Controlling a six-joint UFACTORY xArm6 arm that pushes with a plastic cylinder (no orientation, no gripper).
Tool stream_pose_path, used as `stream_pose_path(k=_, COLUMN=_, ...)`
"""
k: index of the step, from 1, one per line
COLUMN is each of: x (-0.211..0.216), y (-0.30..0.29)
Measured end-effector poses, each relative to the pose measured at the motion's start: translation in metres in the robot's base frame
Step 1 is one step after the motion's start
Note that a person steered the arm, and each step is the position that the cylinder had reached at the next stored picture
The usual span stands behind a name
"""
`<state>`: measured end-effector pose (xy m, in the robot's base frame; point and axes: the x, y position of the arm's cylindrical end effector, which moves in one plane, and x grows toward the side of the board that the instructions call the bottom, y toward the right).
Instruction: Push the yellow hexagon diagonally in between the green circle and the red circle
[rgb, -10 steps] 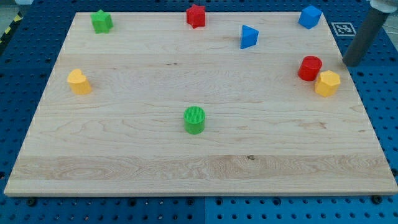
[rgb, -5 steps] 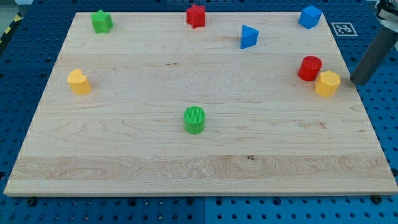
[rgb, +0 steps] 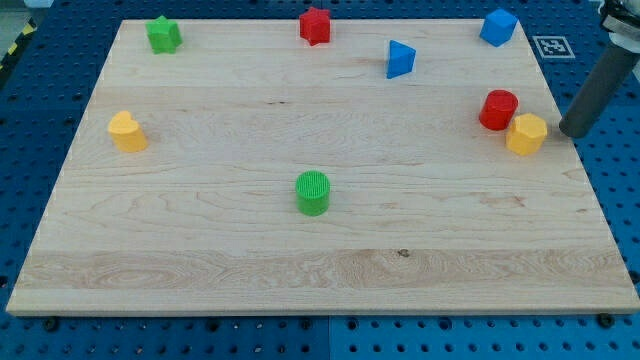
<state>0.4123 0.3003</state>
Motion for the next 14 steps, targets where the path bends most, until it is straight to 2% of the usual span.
stream_pose_path(k=3, x=0.002, y=-0.010)
stream_pose_path(k=8, x=0.017, y=-0.118)
stream_pose_path(k=12, x=0.031, y=-0.128)
stream_pose_path(k=14, x=0.031, y=-0.181)
